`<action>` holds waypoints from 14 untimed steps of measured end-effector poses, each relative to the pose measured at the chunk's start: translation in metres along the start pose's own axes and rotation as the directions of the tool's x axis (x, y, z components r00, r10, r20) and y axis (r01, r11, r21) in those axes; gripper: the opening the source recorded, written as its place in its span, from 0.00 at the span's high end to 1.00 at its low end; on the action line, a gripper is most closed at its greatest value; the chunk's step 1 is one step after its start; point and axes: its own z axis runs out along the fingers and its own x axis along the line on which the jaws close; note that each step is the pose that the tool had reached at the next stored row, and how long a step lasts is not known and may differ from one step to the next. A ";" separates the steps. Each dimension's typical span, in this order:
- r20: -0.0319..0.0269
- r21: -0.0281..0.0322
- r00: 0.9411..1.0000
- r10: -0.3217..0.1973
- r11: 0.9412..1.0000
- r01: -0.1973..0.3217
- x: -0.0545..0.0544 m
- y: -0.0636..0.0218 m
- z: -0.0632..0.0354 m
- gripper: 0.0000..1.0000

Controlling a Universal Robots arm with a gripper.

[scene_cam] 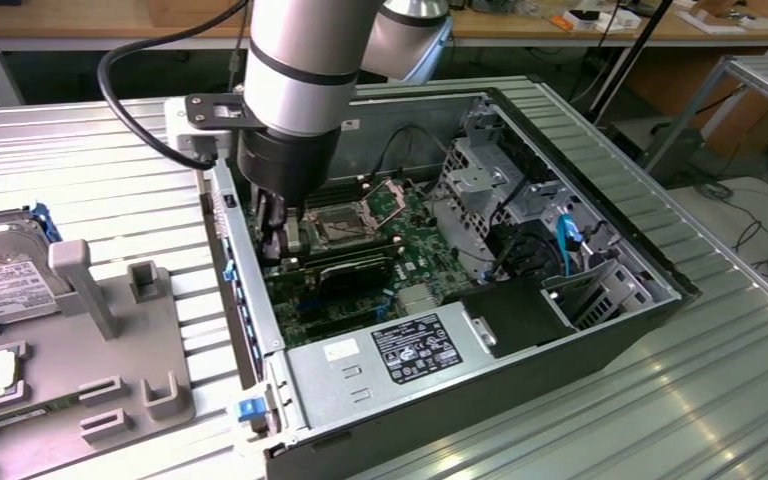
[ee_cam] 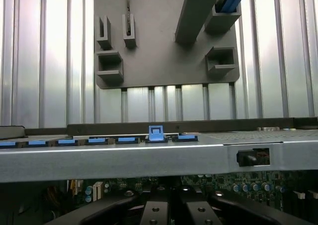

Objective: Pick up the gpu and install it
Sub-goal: 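Press down on the gpu until it lock into place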

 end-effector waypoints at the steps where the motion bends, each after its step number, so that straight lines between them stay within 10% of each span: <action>1: 0.000 -0.001 1.000 0.000 1.000 0.000 0.000 0.0000 -0.0004 0.89; 14: 0.000 -0.006 1.000 0.000 1.000 0.000 0.000 0.0012 -0.0088 0.89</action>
